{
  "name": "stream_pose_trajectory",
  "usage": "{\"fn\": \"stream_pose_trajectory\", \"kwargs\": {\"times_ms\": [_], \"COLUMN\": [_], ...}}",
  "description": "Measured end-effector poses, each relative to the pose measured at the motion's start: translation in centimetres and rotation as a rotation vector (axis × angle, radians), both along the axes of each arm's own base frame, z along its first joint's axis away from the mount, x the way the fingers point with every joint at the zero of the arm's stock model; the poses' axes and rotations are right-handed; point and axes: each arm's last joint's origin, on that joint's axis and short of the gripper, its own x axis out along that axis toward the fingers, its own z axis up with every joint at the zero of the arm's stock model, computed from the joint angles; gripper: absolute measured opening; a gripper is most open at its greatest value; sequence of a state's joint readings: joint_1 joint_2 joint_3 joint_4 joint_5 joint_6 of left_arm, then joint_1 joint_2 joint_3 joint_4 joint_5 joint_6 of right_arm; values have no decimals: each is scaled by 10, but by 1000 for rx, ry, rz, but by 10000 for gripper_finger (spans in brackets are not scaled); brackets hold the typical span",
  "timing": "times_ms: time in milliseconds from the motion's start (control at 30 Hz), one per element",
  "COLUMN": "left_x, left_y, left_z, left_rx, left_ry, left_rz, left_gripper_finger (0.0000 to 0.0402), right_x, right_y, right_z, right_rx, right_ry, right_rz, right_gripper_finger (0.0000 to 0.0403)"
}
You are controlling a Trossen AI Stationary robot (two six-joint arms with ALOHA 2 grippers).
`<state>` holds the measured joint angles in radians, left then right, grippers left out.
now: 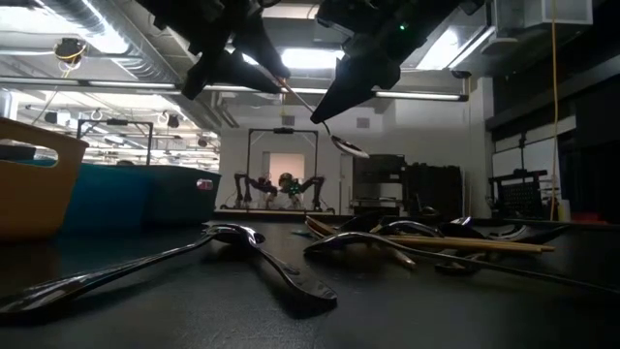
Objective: Sort silverware by color (type)
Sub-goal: Put the orange spoon into the light green bin
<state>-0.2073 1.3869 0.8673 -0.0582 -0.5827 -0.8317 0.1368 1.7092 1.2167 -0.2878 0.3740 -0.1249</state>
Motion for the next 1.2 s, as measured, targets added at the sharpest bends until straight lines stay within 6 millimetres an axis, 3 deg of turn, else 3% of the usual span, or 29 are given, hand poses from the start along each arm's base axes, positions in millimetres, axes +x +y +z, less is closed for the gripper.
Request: {"fn": "stream_pose_trajectory", "kwargs": {"times_ms": [433,867,1200], "left_x": [0,0,-3], "left_y": [0,0,1], "left_z": [0,0,-1], "left_rx": [3,5,11], "left_ry": [2,7,35], "left_rz": [1,0,0], "left_gripper_finger": [10,4,3], "right_x": [0,0,0], "right_y": [0,0,0], "right_z": [0,0,0], "right_rx": [0,-2,-10], "right_ry": [0,1,-1], "right_rz": [0,3,11], "right_gripper_finger": [1,3,88]}}
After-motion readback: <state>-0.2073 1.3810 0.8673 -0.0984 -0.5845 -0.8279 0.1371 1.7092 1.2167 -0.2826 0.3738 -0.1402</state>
